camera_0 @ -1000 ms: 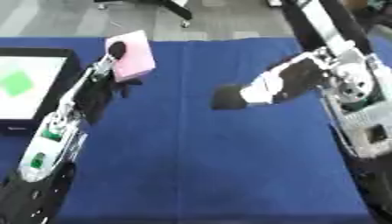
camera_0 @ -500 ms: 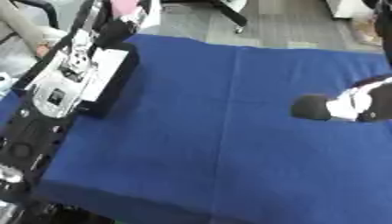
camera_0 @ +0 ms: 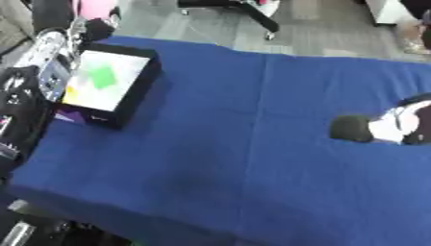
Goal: Pick up the objects with one hand, pass them to the other hand, and then place them into the box on the other side of the table.
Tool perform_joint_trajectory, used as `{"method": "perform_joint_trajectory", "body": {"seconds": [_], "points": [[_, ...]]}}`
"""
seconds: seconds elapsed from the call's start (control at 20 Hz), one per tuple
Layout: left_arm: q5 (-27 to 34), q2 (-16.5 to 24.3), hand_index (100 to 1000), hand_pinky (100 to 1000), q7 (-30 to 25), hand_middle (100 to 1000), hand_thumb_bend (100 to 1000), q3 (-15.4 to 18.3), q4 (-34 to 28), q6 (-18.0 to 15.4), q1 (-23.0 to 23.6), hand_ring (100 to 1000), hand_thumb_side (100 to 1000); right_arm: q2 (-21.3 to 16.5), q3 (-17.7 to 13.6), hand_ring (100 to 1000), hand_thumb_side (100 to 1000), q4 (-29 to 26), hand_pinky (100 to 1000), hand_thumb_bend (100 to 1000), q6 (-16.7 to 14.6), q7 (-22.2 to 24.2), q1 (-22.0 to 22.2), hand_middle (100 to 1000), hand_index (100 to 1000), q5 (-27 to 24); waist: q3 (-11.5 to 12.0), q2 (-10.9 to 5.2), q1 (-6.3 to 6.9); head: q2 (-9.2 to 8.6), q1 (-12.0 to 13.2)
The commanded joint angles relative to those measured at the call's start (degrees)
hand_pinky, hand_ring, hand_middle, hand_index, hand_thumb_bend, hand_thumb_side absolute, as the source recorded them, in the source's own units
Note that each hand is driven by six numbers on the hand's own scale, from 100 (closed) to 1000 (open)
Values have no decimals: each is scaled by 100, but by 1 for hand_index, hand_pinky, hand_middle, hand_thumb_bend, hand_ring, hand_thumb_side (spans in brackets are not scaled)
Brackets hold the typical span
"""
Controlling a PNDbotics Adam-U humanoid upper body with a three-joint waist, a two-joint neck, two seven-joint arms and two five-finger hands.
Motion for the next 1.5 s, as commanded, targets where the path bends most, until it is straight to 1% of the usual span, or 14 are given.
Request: {"method": "perform_joint_trajectory", "body": {"seconds": [0.05, 0.15, 0.3, 0.4, 0.45, 0.5, 0.55, 0.6, 0.65, 0.7, 0.75, 0.9, 1.3, 1.5], "points": [[-622, 115, 573, 580, -71, 160, 327, 102, 611, 108, -188, 248, 100, -59, -11, 932, 602, -117, 884, 845, -18, 19, -63, 943, 953, 9, -17, -113, 12, -16, -73], [-904, 48, 577, 582, -150, 162, 328, 159, 1013, 181, -238, 259, 100, -58, -5, 932, 603, -117, 883, 844, -17, 27, -60, 943, 953, 16, -31, -112, 11, -16, -94], [-1102, -21, 589, 590, -242, 174, 332, 243, 1474, 250, -274, 278, 100, -59, -6, 932, 603, -117, 883, 845, -12, 23, -57, 942, 952, 19, -48, -108, 16, -16, -111], [-1137, -40, 636, 622, -377, 237, 368, 268, 1699, 248, -271, 333, 100, -59, -5, 932, 603, -117, 883, 845, -6, 20, -56, 942, 952, 18, -53, -105, 24, -16, -107], [-1140, -49, 748, 695, -529, 403, 475, 268, 1815, 214, -266, 481, 292, -60, -3, 932, 603, -117, 883, 845, -6, 22, -55, 942, 952, 18, -55, -104, 27, -16, -103], [-1143, -49, 843, 765, -719, 573, 629, 266, 1903, 156, -271, 650, 513, -60, -1, 932, 603, -117, 883, 845, -4, 25, -52, 942, 952, 18, -56, -104, 29, -16, -100], [-1128, -51, 923, 847, -923, 758, 803, 272, 1965, 62, -277, 807, 737, -61, 0, 932, 603, -117, 883, 845, -4, 28, -51, 942, 952, 18, -56, -106, 29, -16, -95], [-1095, -47, 965, 896, -1089, 836, 883, 297, 1988, -26, -287, 871, 819, -63, -1, 932, 603, -117, 883, 845, -6, 29, -48, 942, 952, 20, -55, -108, 29, -16, -91], [-1037, -45, 987, 928, -1211, 876, 916, 328, 1984, -110, -298, 910, 855, -64, -2, 932, 603, -117, 883, 845, -6, 30, -45, 942, 952, 21, -53, -109, 27, -16, -86], [-967, -39, 1000, 965, -1284, 925, 961, 361, 1961, -176, -309, 955, 926, -66, -3, 932, 602, -117, 883, 845, -6, 32, -42, 942, 952, 22, -50, -111, 25, -16, -82], [-893, -23, 1000, 980, -1299, 948, 1000, 395, 1917, -221, -324, 974, 960, -67, -2, 932, 601, -117, 883, 846, -5, 34, -36, 942, 952, 23, -47, -113, 23, -16, -75], [-744, 46, 1000, 986, -1202, 973, 1000, 438, 1787, -282, -351, 985, 966, -69, 0, 932, 601, -117, 883, 848, 2, 45, -20, 941, 951, 27, -38, -121, 21, -16, -49], [-584, 195, 1000, 986, -1191, 968, 1000, 424, 1414, -452, -376, 976, 948, -85, 1, 932, 599, -117, 883, 847, 3, 62, -3, 941, 952, 35, -14, -138, 20, -16, -37], [-448, 285, 1000, 989, -1185, 955, 1000, 432, 1014, -536, -351, 963, 907, -96, 1, 932, 599, -117, 884, 846, -6, 64, 8, 941, 952, 50, -12, -138, 6, -16, -114]]}}
